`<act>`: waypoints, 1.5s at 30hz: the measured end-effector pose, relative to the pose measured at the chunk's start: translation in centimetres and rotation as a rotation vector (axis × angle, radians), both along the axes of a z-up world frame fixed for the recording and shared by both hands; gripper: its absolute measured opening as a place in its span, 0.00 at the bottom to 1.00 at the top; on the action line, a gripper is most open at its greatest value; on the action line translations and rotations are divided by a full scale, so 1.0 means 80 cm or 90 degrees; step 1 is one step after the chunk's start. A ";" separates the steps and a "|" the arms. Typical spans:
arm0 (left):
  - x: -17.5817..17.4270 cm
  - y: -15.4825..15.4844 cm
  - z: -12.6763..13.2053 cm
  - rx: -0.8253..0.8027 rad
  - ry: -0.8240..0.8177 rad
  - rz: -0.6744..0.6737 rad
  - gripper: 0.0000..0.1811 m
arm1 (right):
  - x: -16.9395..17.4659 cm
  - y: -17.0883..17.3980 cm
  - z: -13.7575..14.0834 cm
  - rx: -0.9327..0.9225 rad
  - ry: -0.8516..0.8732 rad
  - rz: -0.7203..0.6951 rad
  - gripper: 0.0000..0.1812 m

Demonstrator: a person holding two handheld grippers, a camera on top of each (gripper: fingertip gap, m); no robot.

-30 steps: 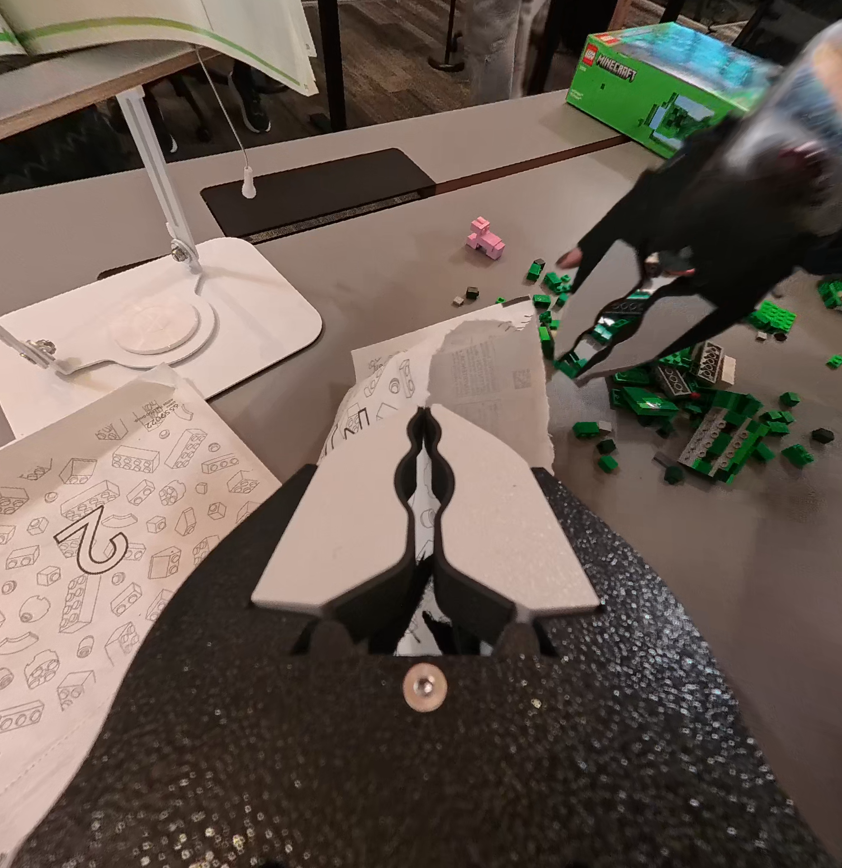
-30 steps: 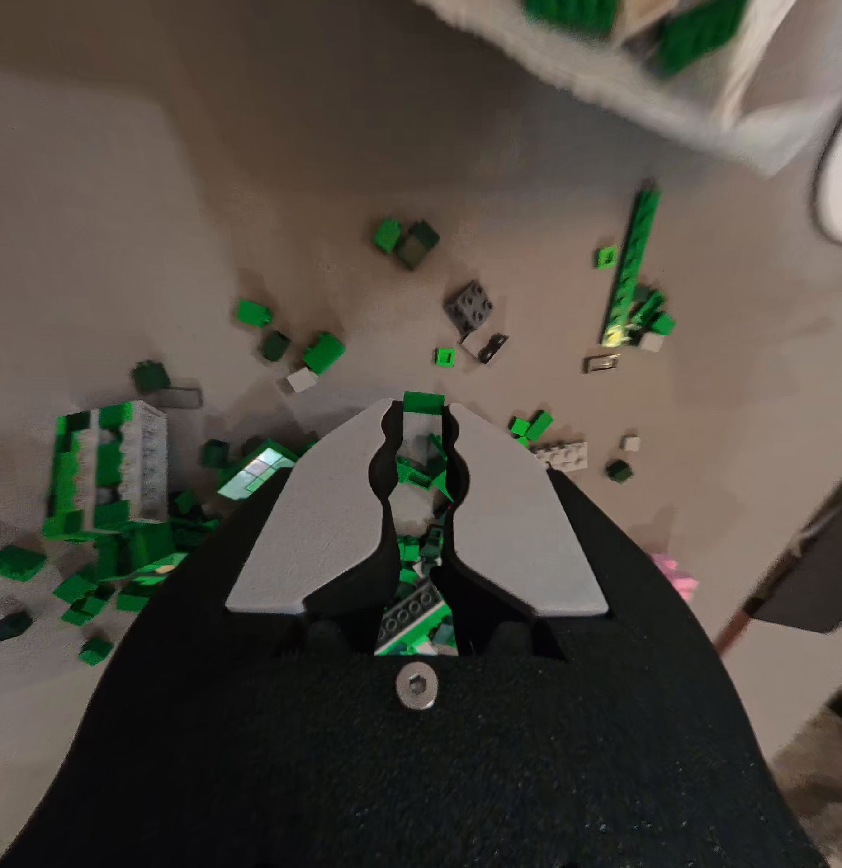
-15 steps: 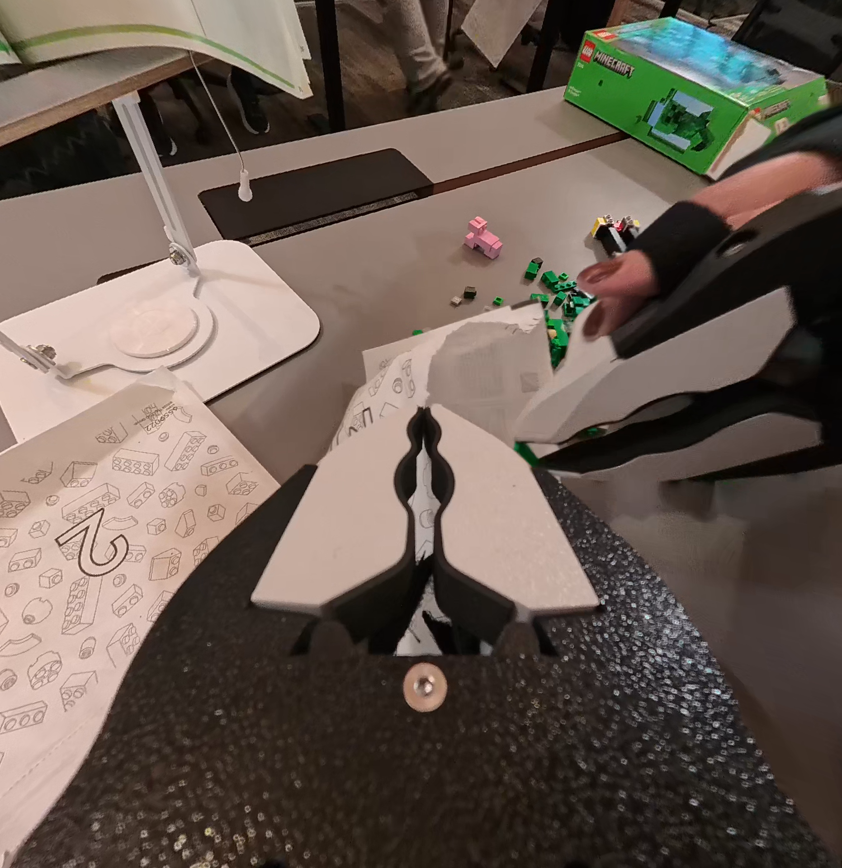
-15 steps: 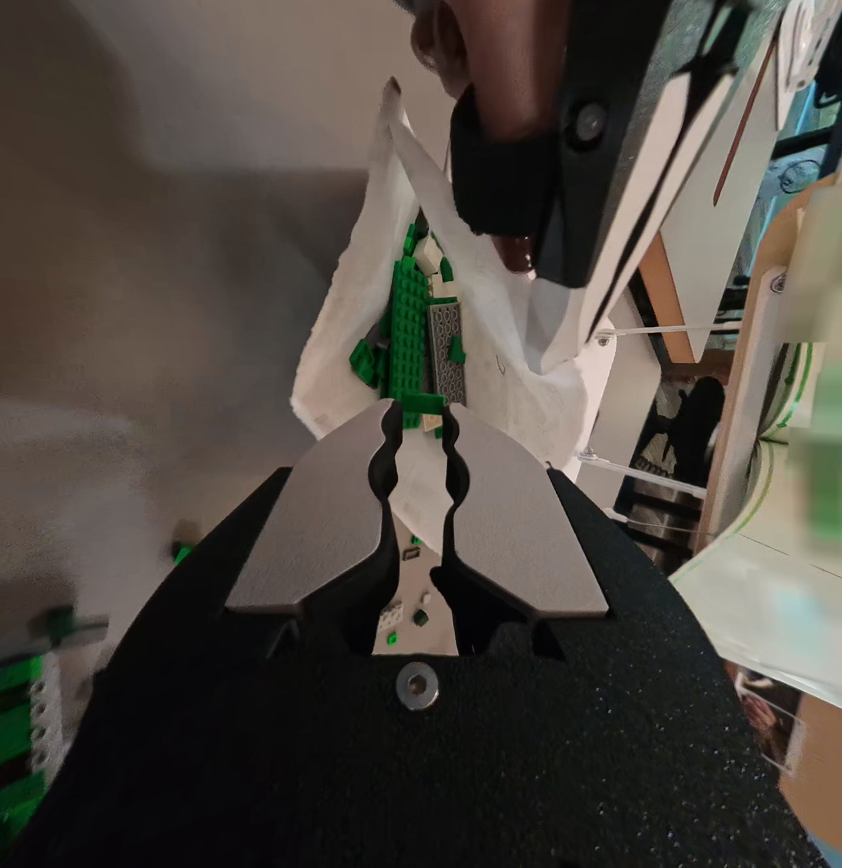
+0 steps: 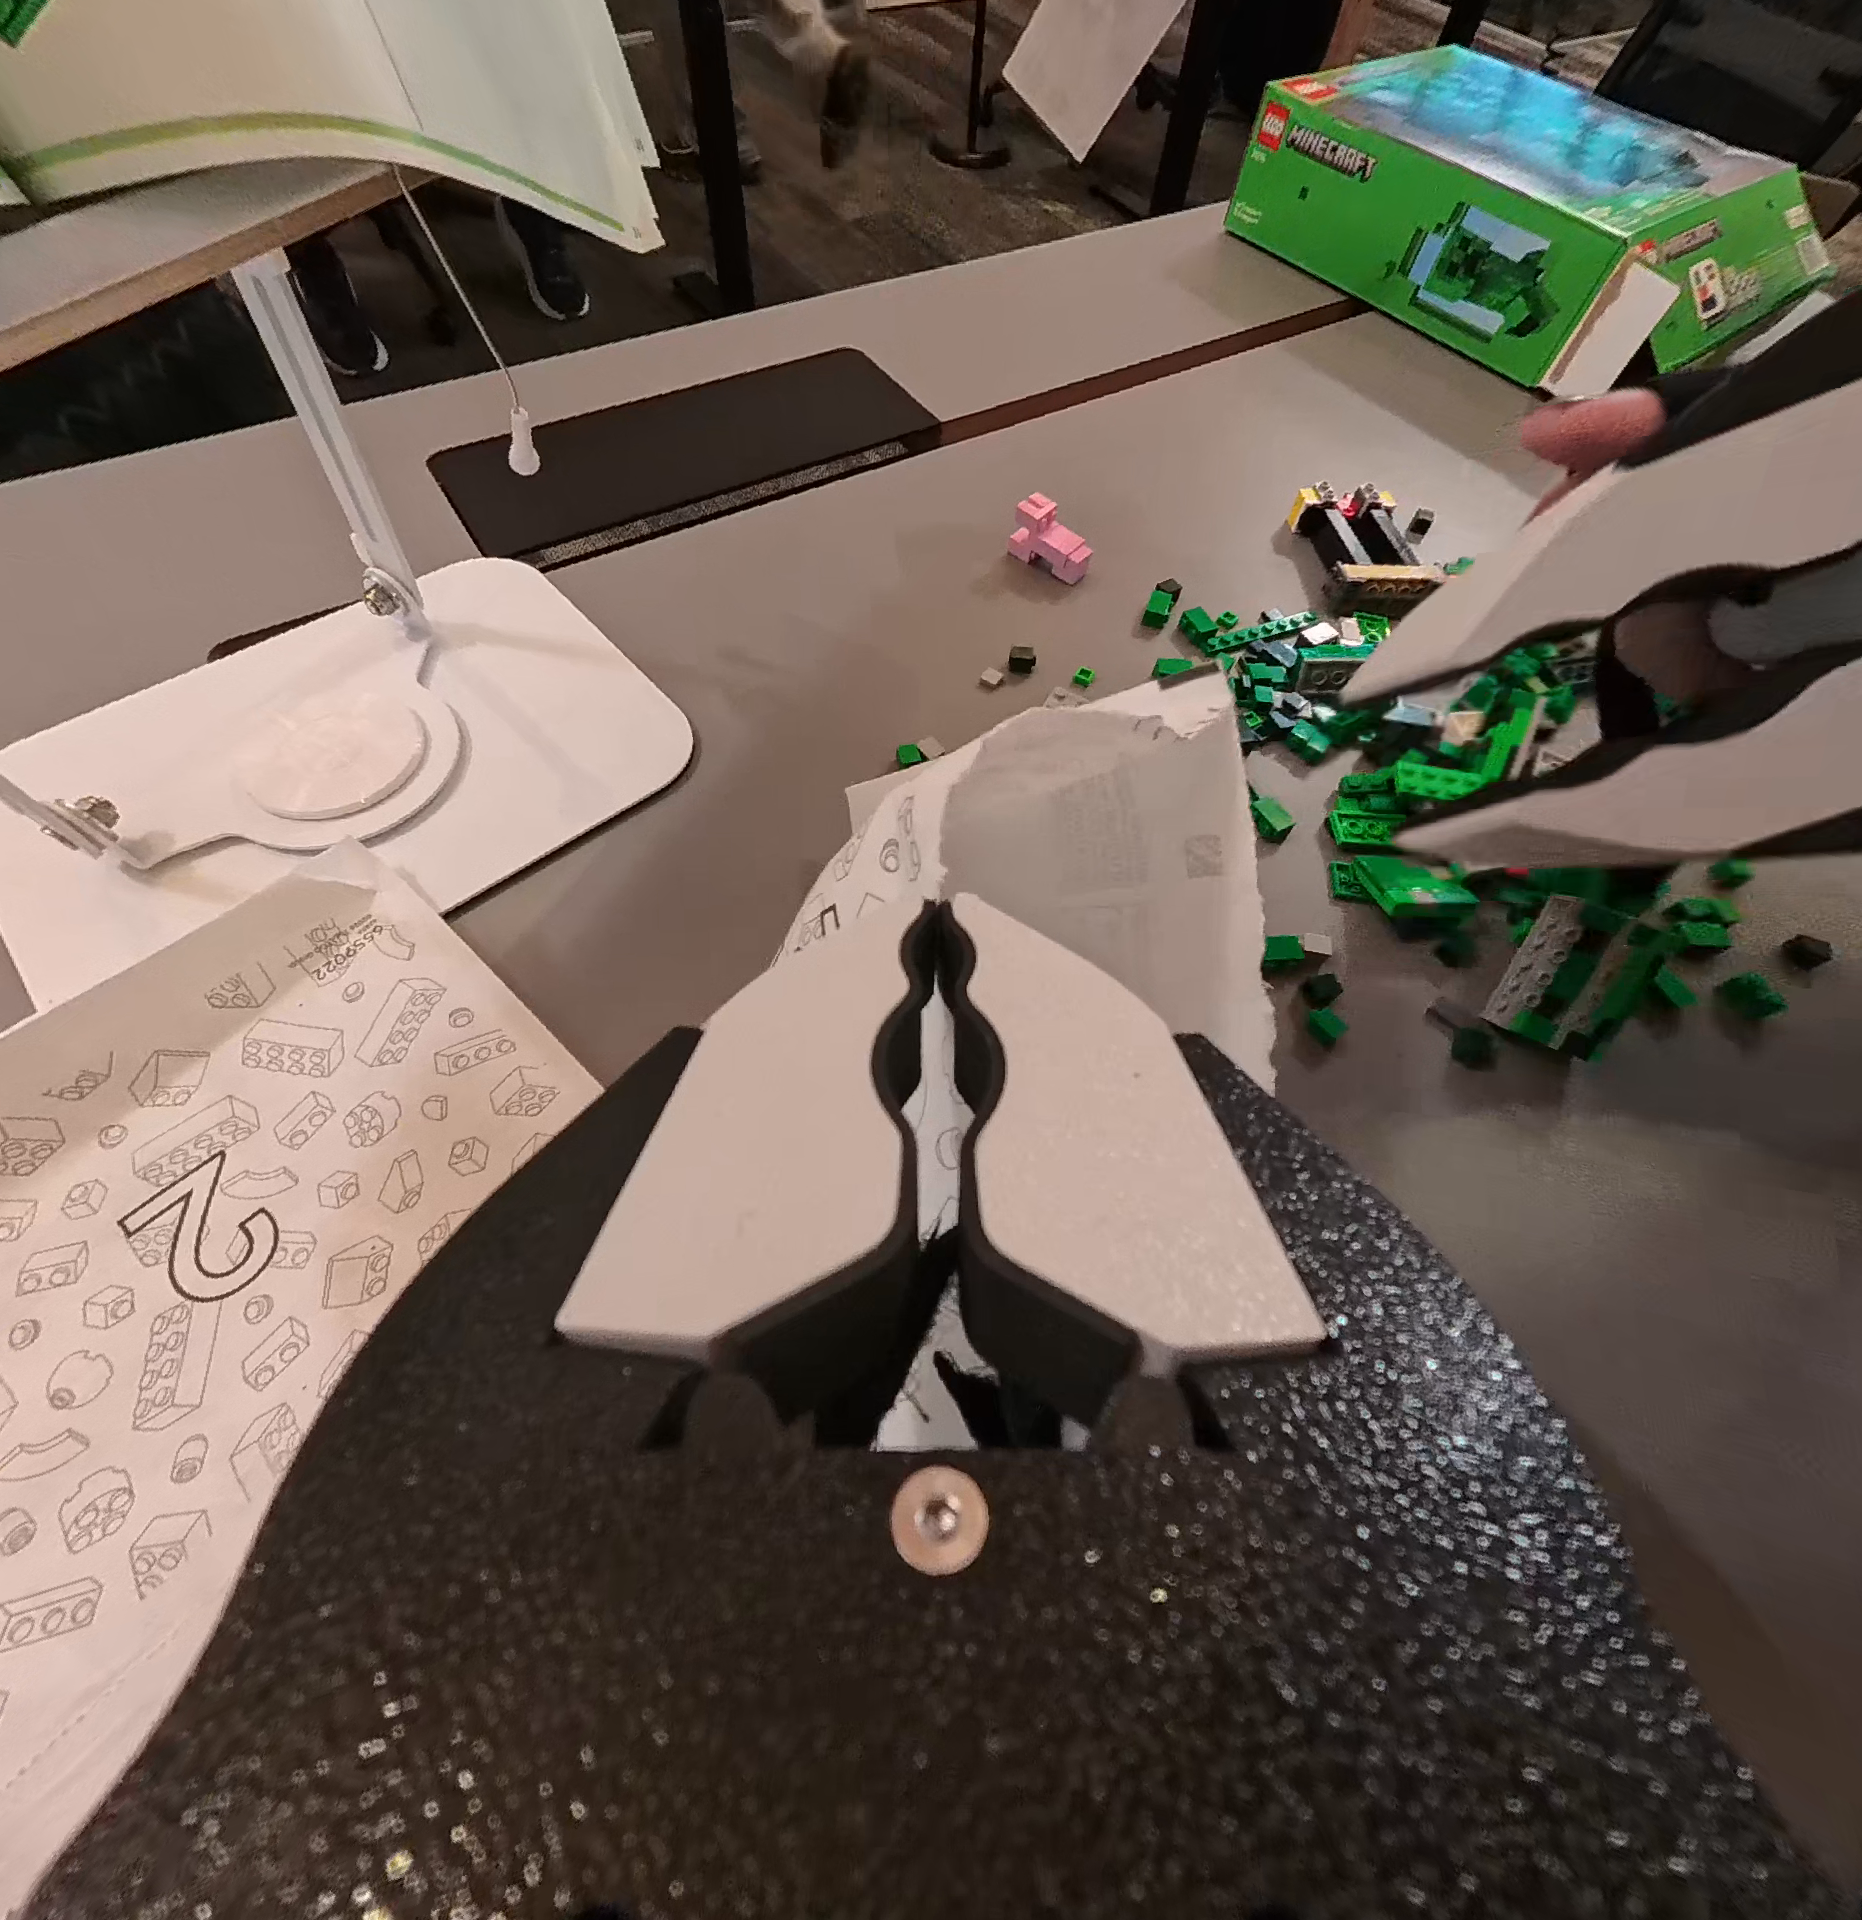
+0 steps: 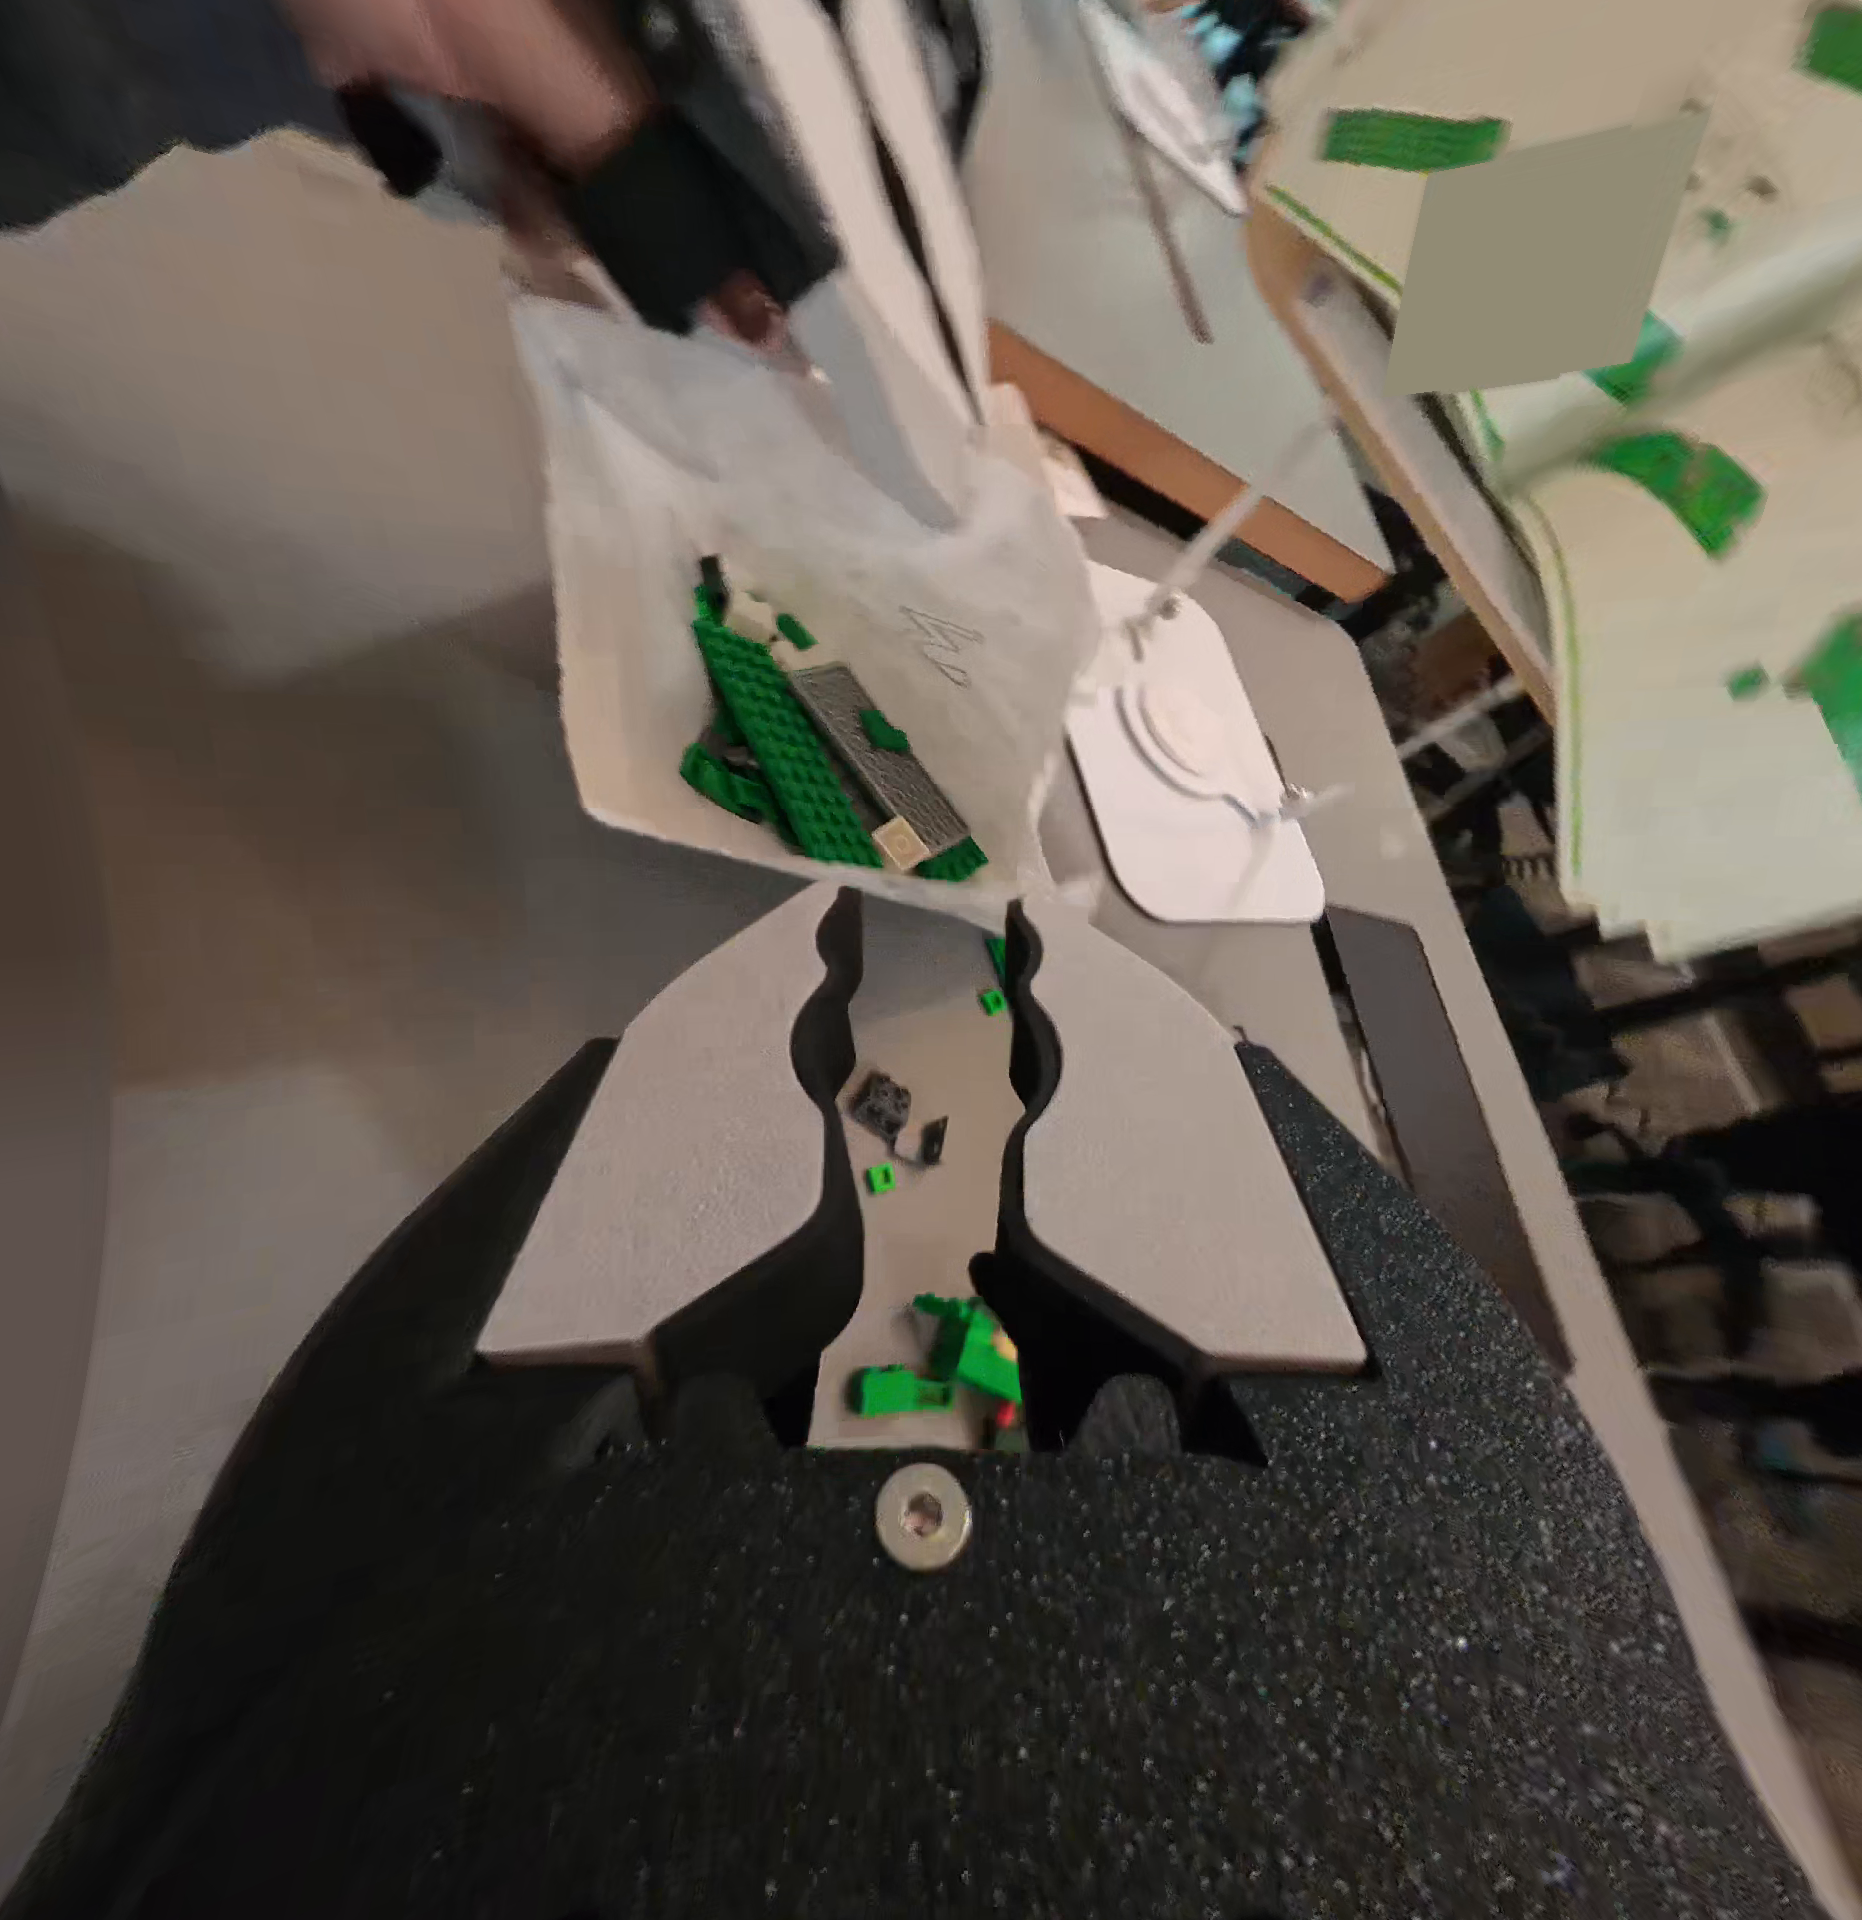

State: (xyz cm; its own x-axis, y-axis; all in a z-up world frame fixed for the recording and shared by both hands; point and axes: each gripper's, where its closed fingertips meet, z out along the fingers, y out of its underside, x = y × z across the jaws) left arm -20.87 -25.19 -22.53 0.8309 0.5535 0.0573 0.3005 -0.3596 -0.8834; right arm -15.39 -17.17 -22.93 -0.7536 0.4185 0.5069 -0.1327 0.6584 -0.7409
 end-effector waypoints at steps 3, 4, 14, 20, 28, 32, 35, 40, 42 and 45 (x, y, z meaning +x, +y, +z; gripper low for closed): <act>-0.001 -0.002 0.001 0.003 0.002 0.005 0.00 | 0.001 0.037 -0.004 -0.075 -0.017 -0.071 0.14; -0.002 -0.003 0.001 0.003 0.002 0.006 0.00 | 0.002 0.049 -0.010 -0.081 -0.027 -0.094 0.13; -0.003 -0.004 0.002 0.010 -0.002 0.006 0.00 | 0.003 0.130 -0.050 -0.025 -0.077 -0.247 0.13; -0.004 -0.007 0.002 0.014 -0.003 0.009 0.00 | 0.007 0.129 -0.086 -0.037 -0.173 -0.231 0.12; -0.003 -0.005 0.000 0.011 -0.004 0.003 0.00 | -0.010 0.075 -0.126 0.022 -0.337 -0.091 0.09; -0.002 -0.005 0.000 0.009 -0.003 0.000 0.00 | -0.025 0.061 -0.142 0.073 -0.392 -0.048 0.08; -0.002 -0.005 0.000 0.011 -0.005 -0.001 0.00 | -0.036 0.065 -0.155 0.145 -0.395 -0.042 0.09; -0.001 -0.004 0.000 0.013 -0.008 -0.006 0.00 | -0.039 0.059 -0.158 0.181 -0.401 -0.005 0.07; -0.002 -0.004 0.000 0.014 -0.008 -0.006 0.00 | -0.039 0.058 -0.158 0.191 -0.402 0.000 0.04; -0.002 -0.005 0.000 0.017 -0.010 -0.006 0.00 | -0.037 0.060 -0.156 0.218 -0.391 0.005 0.04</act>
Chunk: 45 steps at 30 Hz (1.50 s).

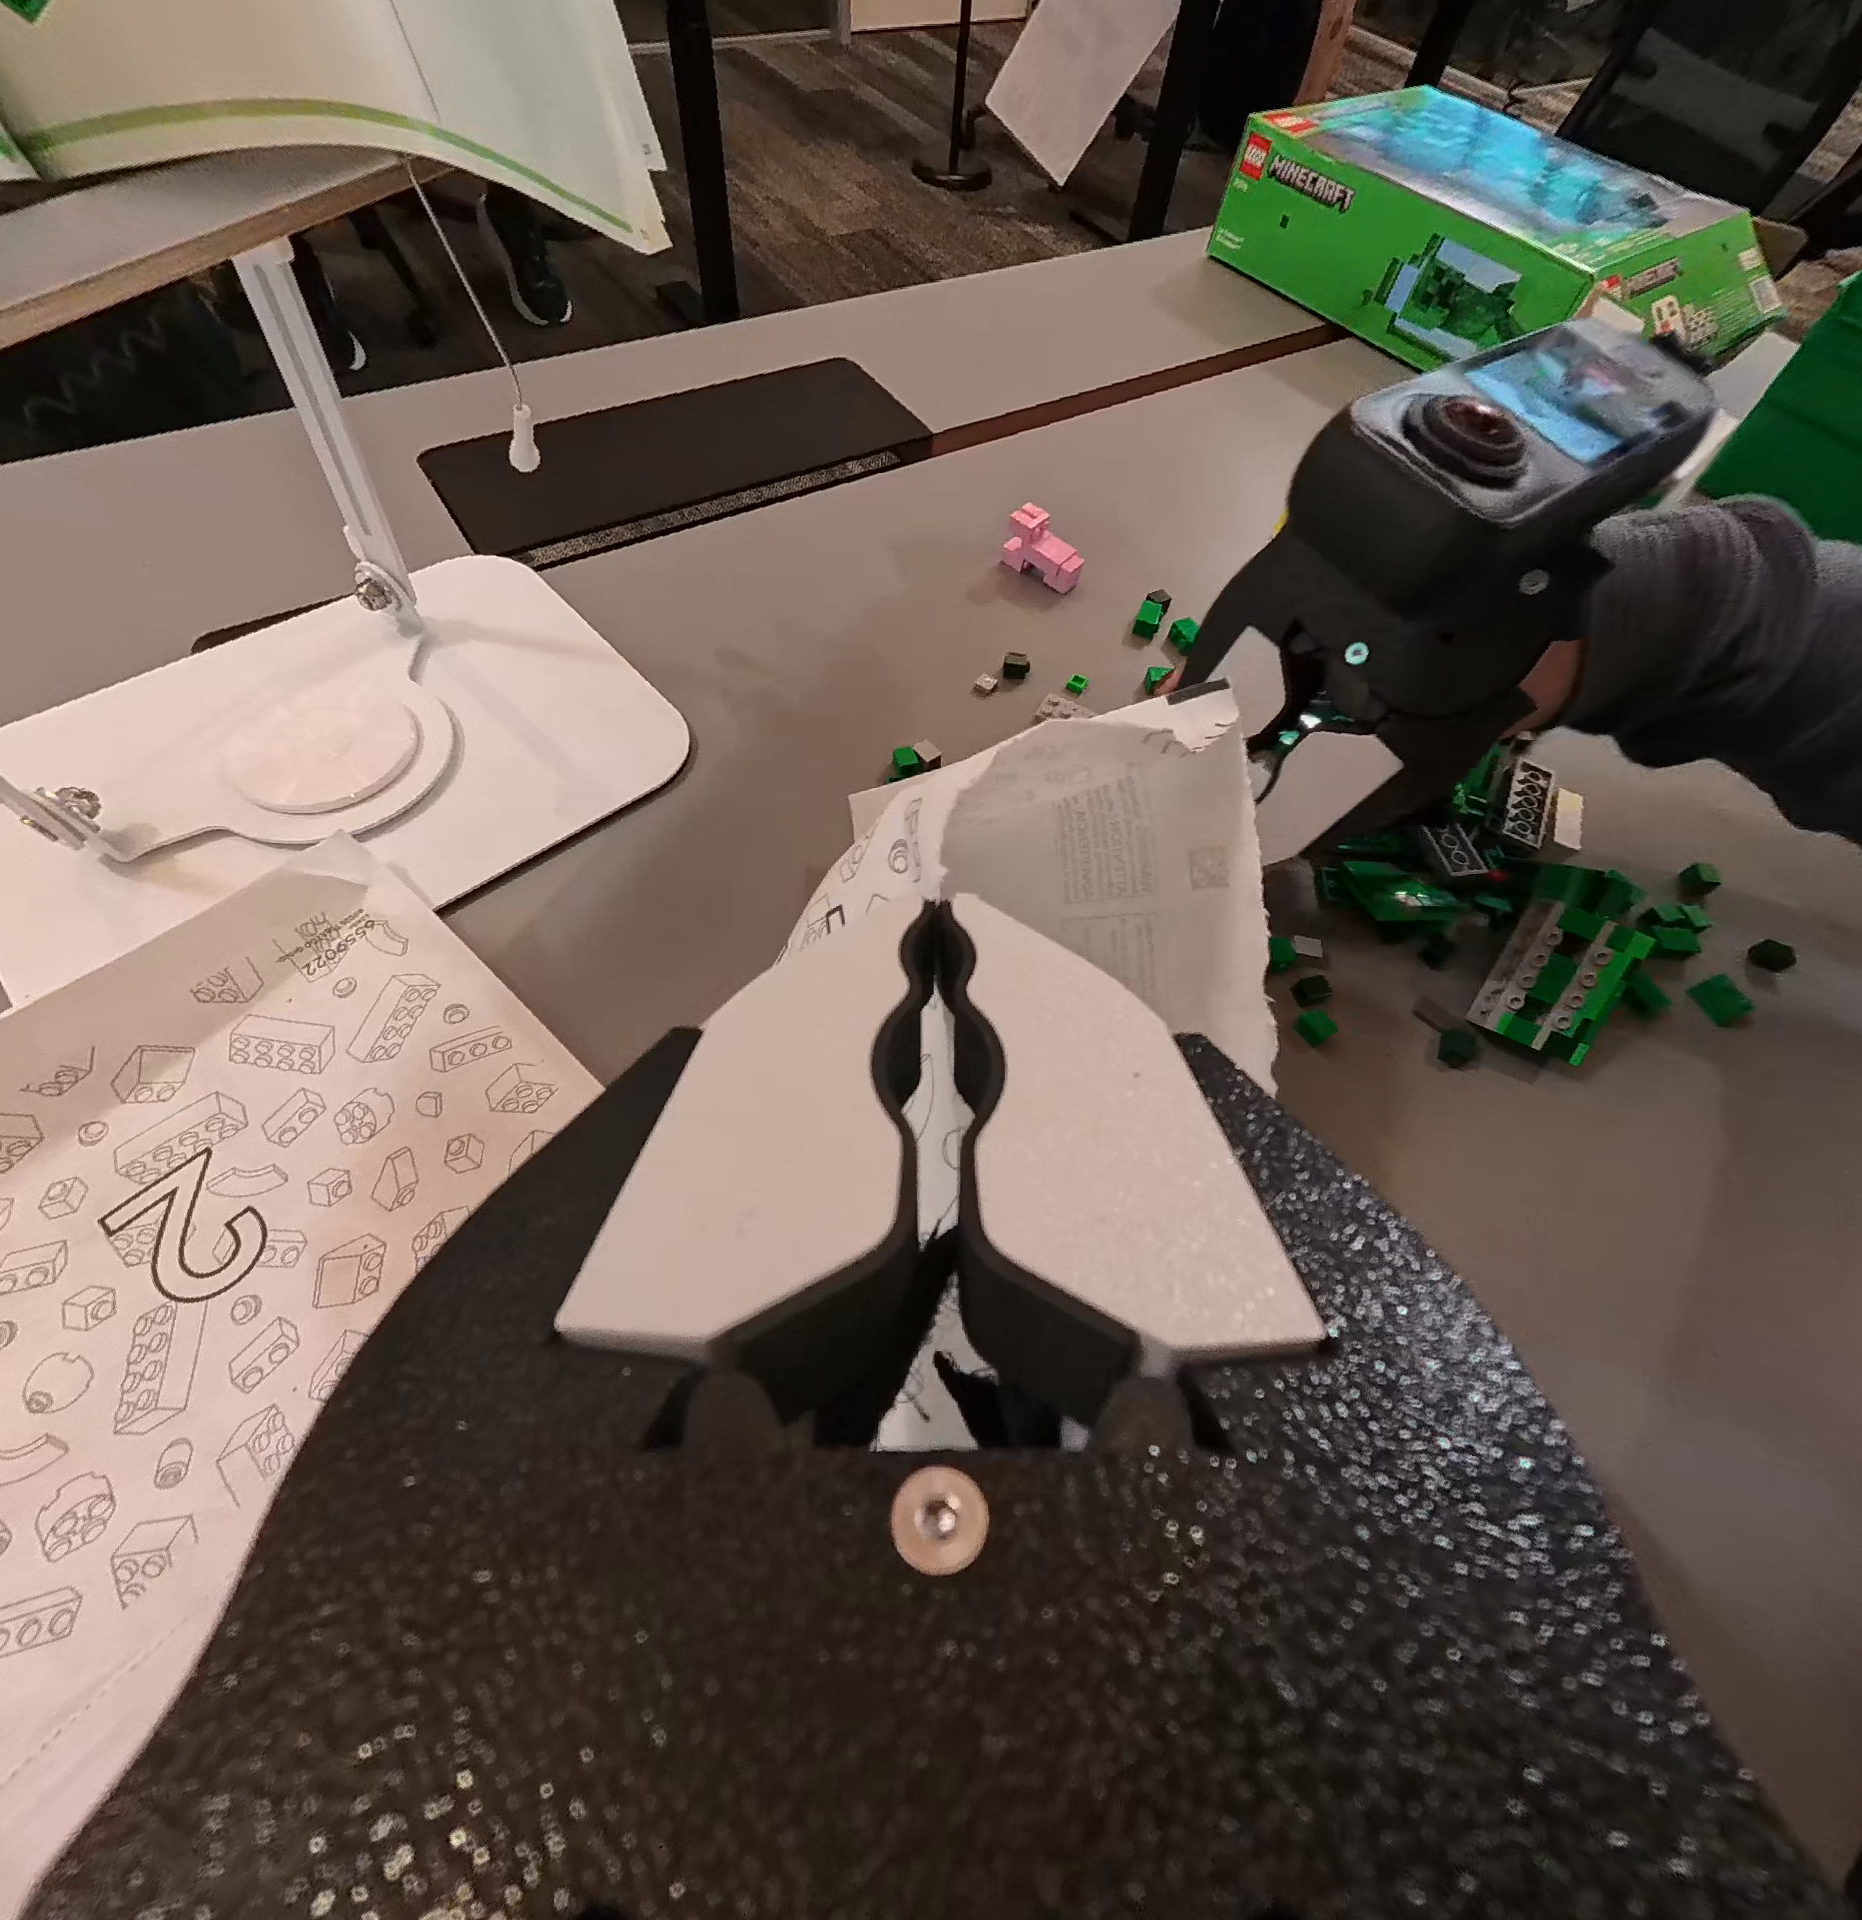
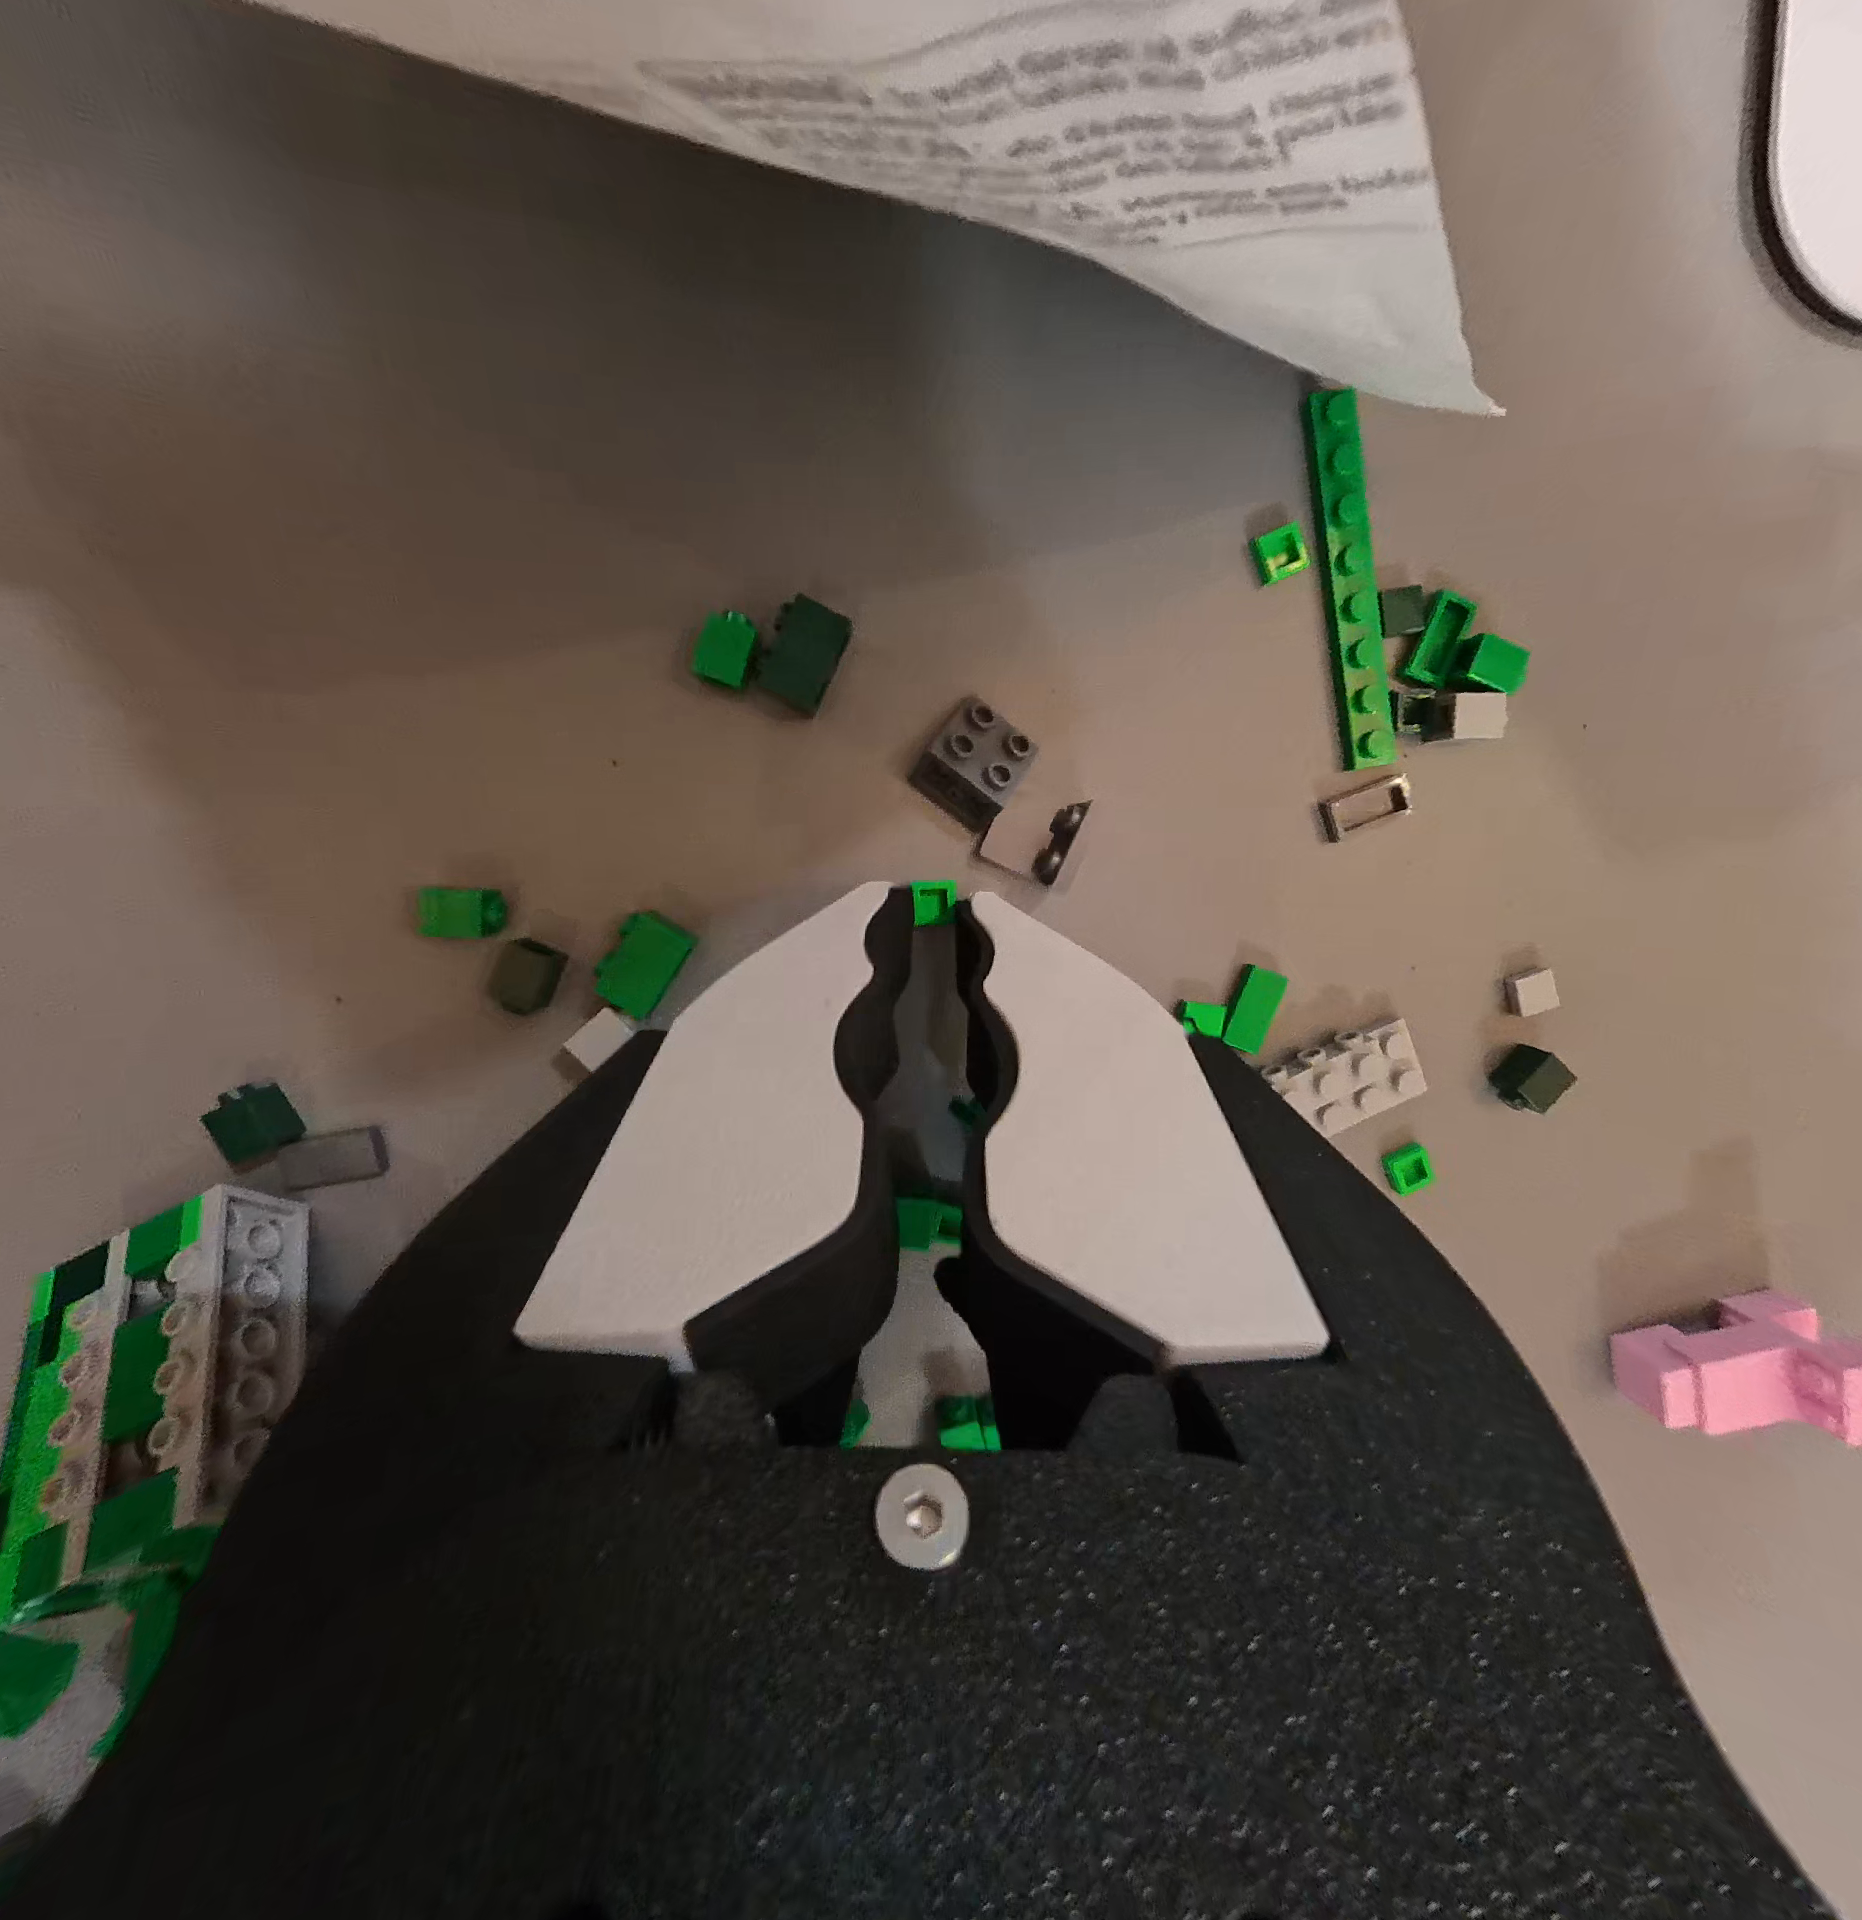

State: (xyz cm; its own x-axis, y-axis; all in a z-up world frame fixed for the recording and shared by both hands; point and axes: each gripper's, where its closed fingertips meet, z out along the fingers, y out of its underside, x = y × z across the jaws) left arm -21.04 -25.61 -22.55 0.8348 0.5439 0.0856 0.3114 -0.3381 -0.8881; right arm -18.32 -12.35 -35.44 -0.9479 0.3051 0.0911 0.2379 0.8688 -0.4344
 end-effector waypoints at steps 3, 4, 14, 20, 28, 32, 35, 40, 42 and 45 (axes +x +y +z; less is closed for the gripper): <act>-0.001 -0.001 0.001 0.001 0.001 0.003 0.00 | 0.007 -0.009 0.026 -0.017 0.035 0.016 0.04; -0.001 -0.002 0.001 0.002 0.002 0.004 0.00 | 0.011 -0.016 0.042 -0.032 0.051 0.026 0.04; 0.000 0.003 0.000 -0.004 0.005 0.000 0.00 | 0.063 -0.127 0.176 -0.244 0.214 0.209 0.04; 0.003 0.005 0.001 -0.009 0.007 -0.004 0.00 | 0.050 -0.162 0.130 -0.151 0.253 0.237 0.07; 0.003 0.004 0.003 -0.003 0.009 -0.004 0.00 | 0.041 -0.148 0.140 -0.176 0.318 0.179 0.17; 0.002 0.004 0.003 0.000 0.009 -0.004 0.00 | 0.041 -0.097 0.165 -0.255 0.388 0.060 0.17; -0.001 0.004 0.004 0.006 0.017 0.004 0.00 | 0.041 -0.033 0.173 -0.327 0.426 -0.076 0.18; 0.000 0.010 0.002 0.002 0.020 -0.002 0.00 | 0.051 0.073 0.151 -0.353 0.467 -0.285 0.17; 0.001 0.009 0.002 -0.008 0.024 -0.005 0.00 | 0.056 0.098 0.153 -0.396 0.502 -0.335 0.17; -0.002 0.000 0.005 -0.009 0.032 0.012 0.00 | 0.063 0.113 0.165 -0.514 0.541 -0.368 0.16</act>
